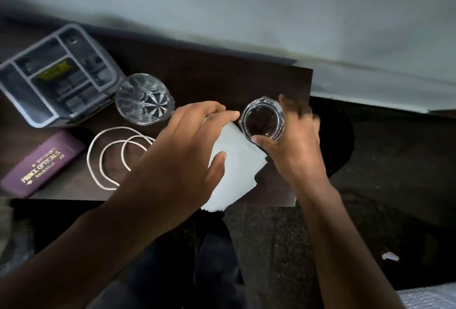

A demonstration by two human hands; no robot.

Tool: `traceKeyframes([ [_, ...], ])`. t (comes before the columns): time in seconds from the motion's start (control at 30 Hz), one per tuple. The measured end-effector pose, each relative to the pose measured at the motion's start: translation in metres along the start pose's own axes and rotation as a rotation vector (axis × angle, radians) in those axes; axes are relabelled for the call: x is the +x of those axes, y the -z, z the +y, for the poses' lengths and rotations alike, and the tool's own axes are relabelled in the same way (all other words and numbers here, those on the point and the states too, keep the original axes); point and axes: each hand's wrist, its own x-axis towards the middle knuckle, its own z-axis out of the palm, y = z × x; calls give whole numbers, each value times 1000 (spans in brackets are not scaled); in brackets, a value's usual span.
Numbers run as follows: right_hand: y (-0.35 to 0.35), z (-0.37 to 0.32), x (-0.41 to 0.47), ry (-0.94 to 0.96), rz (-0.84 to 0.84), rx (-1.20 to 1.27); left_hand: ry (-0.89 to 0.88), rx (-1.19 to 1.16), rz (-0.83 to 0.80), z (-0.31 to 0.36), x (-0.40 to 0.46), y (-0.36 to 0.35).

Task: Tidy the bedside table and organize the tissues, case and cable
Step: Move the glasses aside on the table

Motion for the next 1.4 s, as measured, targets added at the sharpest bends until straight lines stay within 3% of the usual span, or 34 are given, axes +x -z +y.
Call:
traceKeyframes([
  [0.17,-15,1,10,11,-64,-49,40,58,-44,9,15,-12],
  [0.47,-36,2,20,123,42,-148,40,33,-36,11,22,-27],
  [0.77,-22,1,49,136,133,21,94,-52,5,11,23,-34],
  [1.23,-7,-15,95,133,76,-30,148,-94,-30,4,22,-27],
  [1.4,6,-20,91,135,63,-91,134,-176,35,0,9,-22],
])
